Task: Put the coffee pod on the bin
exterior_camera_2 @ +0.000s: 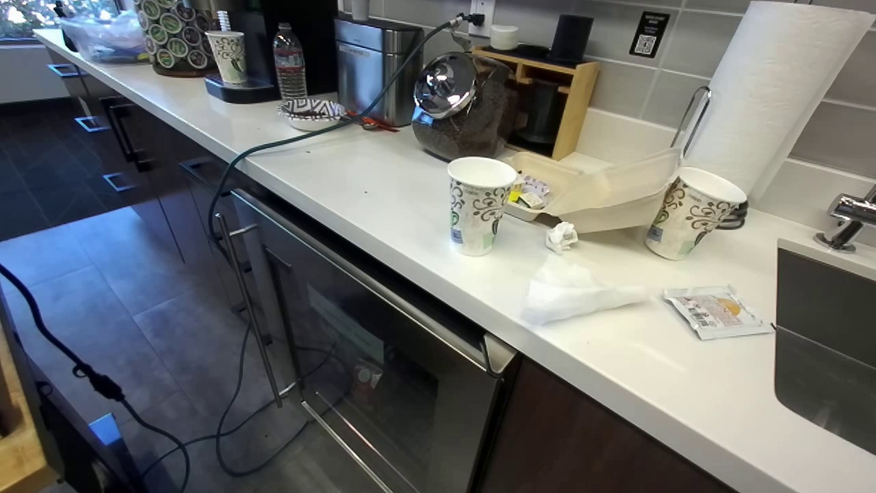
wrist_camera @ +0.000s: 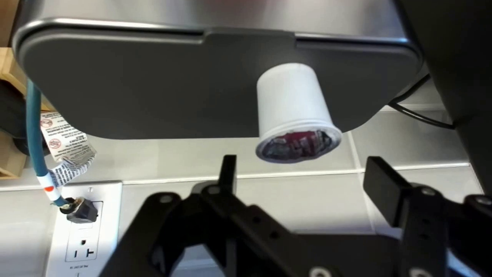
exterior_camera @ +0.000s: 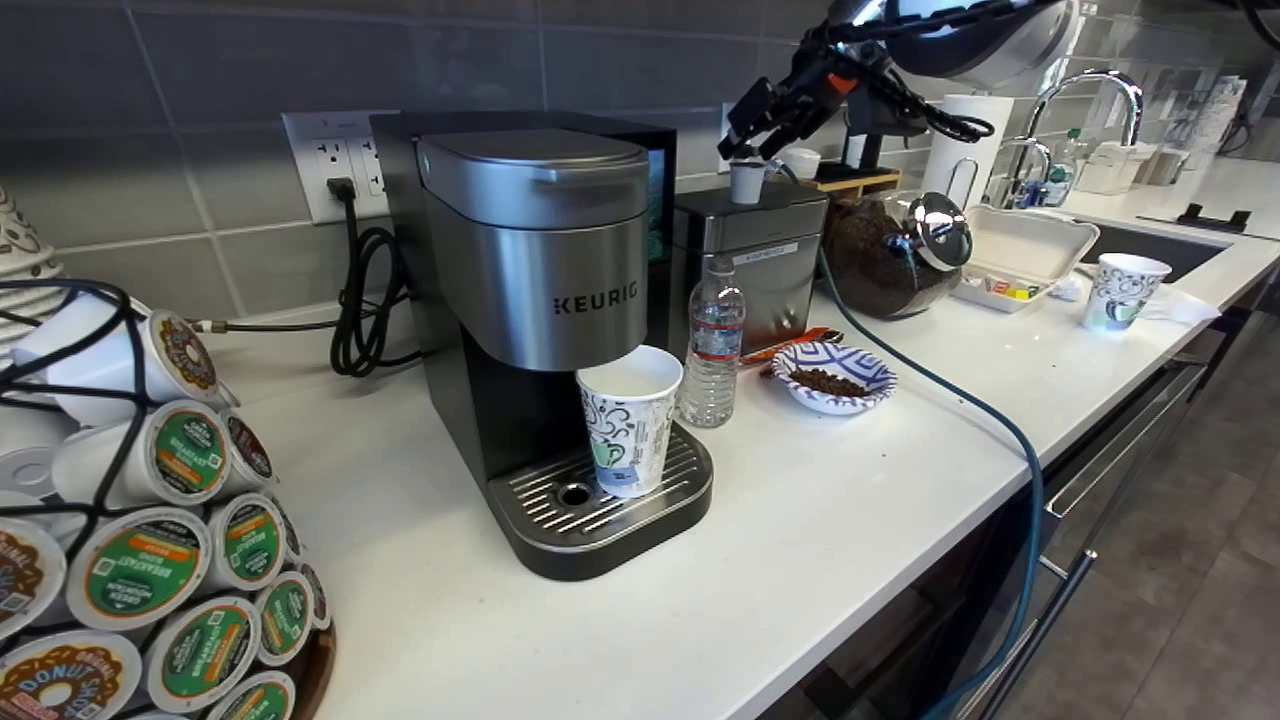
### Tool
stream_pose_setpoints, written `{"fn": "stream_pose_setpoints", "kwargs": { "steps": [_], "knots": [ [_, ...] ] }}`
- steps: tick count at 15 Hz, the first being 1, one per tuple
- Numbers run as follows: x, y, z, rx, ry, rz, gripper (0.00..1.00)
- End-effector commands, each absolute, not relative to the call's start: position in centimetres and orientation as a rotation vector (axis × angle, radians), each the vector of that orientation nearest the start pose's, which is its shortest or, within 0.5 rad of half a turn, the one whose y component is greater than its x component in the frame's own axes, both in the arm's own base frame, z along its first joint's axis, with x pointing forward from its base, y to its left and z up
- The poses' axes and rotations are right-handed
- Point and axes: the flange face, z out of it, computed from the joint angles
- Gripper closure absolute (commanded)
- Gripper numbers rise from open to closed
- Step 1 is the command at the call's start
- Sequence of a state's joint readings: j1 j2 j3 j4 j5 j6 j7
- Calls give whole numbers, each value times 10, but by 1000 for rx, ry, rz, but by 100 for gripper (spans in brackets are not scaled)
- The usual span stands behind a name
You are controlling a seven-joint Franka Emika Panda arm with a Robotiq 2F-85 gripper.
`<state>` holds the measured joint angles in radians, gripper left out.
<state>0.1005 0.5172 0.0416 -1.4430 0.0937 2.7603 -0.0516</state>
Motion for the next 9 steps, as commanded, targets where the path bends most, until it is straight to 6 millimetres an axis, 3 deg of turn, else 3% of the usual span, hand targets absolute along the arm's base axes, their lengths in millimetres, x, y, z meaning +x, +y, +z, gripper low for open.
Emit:
{"fn": "stream_pose_setpoints", "kwargs": {
  "steps": [1,4,9],
  "knots": [
    [730,95,500,-2769,-109,-1198,0],
    [697,100,511,-2704,-128,-1300,0],
    [644,100,518,-2550,0,-1517,0]
  ]
}}
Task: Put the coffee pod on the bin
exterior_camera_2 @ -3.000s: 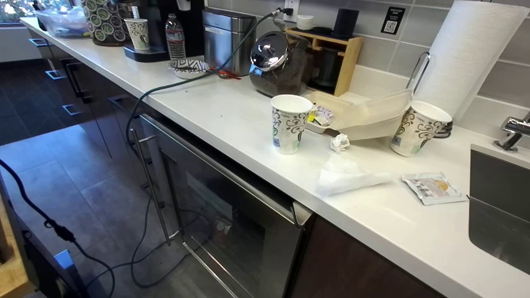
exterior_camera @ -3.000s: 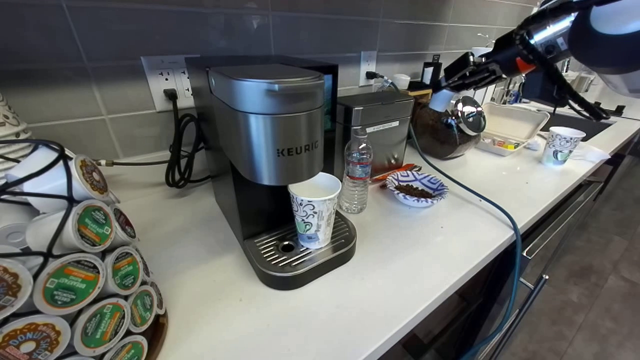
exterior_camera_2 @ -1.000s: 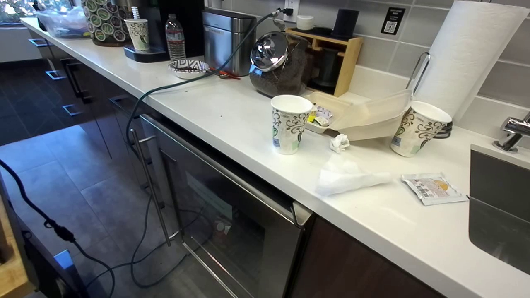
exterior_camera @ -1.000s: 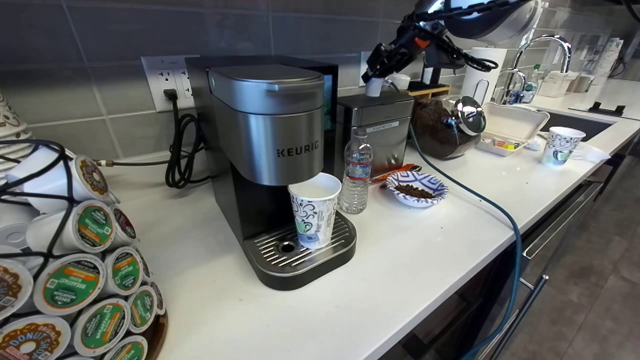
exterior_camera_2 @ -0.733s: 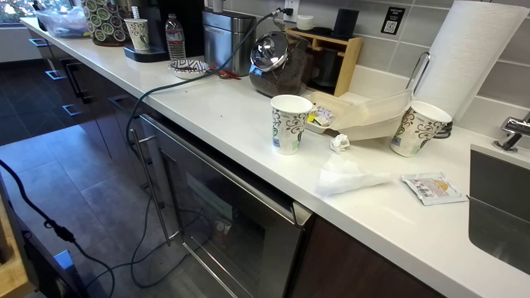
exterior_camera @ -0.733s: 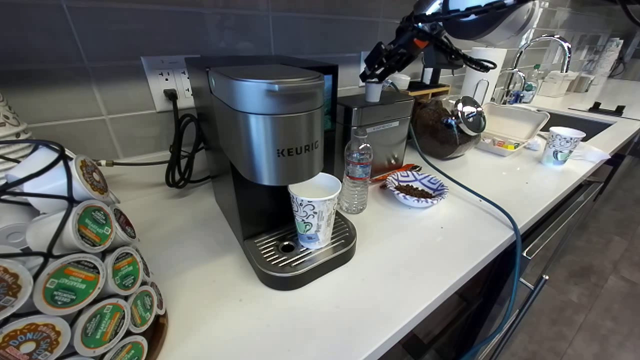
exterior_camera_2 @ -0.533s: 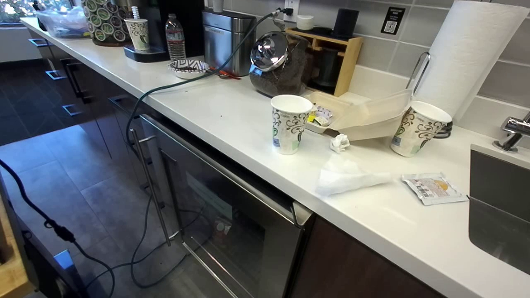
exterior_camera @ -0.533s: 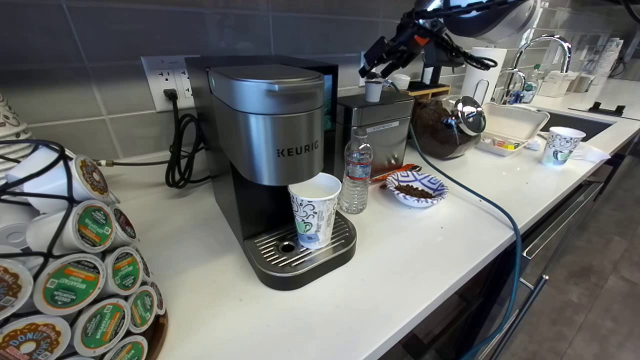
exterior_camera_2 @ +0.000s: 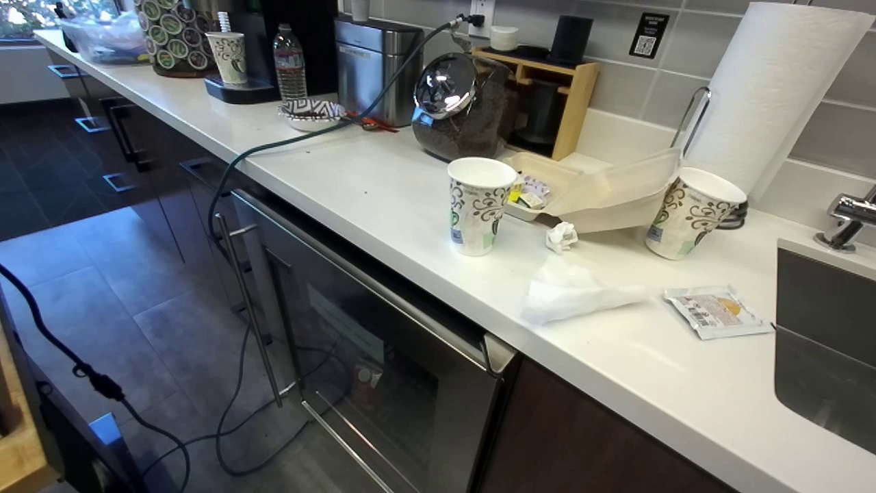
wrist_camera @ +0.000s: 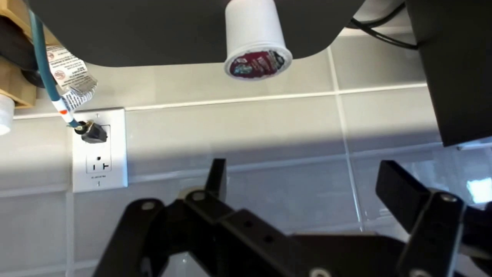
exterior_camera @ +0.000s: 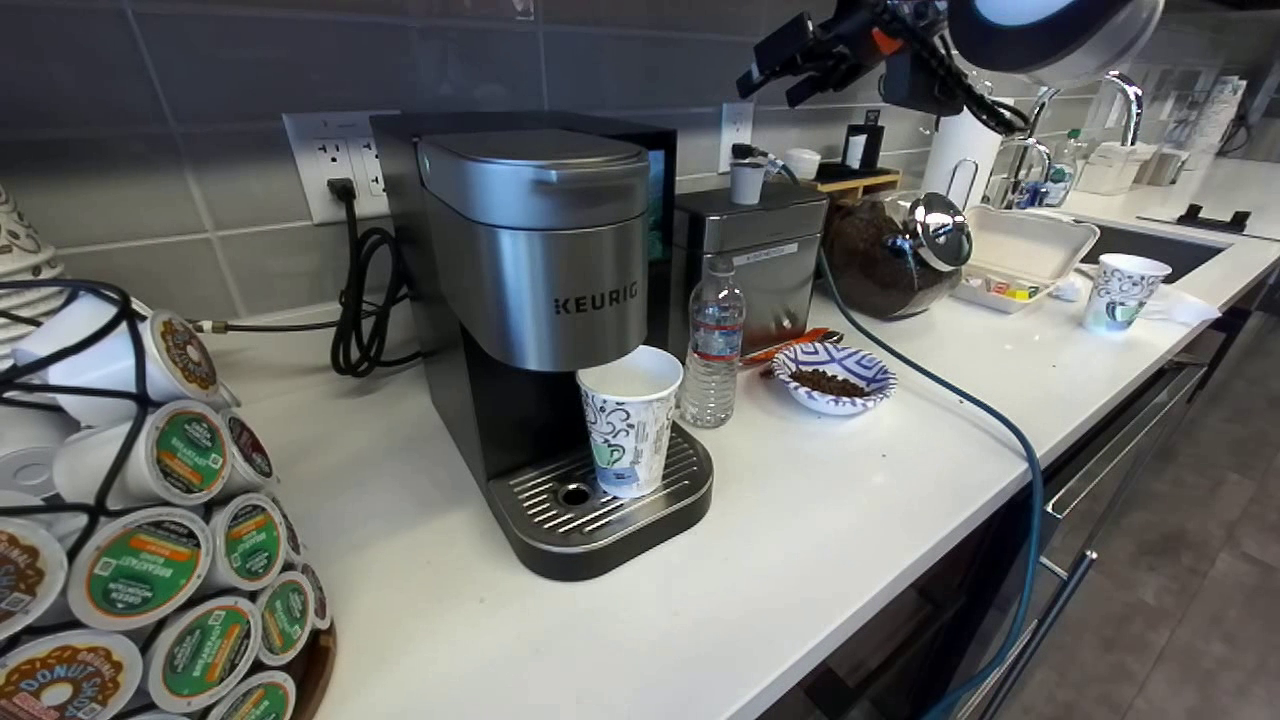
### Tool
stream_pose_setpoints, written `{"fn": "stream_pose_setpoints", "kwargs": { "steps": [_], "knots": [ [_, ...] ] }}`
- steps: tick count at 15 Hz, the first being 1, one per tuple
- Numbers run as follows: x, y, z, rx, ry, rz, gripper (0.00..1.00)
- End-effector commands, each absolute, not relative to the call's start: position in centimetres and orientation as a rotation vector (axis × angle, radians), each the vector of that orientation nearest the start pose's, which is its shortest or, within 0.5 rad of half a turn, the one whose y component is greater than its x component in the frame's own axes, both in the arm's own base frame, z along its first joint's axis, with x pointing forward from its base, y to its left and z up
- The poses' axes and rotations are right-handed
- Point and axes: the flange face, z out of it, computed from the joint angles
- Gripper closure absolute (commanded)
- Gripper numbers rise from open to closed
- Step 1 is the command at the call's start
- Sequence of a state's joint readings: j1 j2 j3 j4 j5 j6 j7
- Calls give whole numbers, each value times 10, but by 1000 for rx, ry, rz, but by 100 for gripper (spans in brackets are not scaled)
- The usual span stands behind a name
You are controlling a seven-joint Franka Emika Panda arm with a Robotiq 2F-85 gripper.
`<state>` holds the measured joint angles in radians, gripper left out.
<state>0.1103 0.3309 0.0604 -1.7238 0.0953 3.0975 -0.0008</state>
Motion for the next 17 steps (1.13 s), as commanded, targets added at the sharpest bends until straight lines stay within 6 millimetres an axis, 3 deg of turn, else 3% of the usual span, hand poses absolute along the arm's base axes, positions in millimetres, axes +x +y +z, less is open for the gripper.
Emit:
{"fn": "stream_pose_setpoints", "kwargs": {
  "steps": [1,4,7,9,12,14,15,17],
  "knots": [
    [630,104,519,-2529,23,-1513,0],
    [585,121,510,-2558,7,-1404,0],
    [533,155,501,-2594,2,-1191,0],
    [501,158,498,-2615,7,-1021,0],
    [453,128,485,-2684,75,-767,0],
    [427,109,479,-2631,17,-624,0],
    [462,126,485,-2682,49,-705,0],
    [453,115,491,-2676,44,-709,0]
  ]
}}
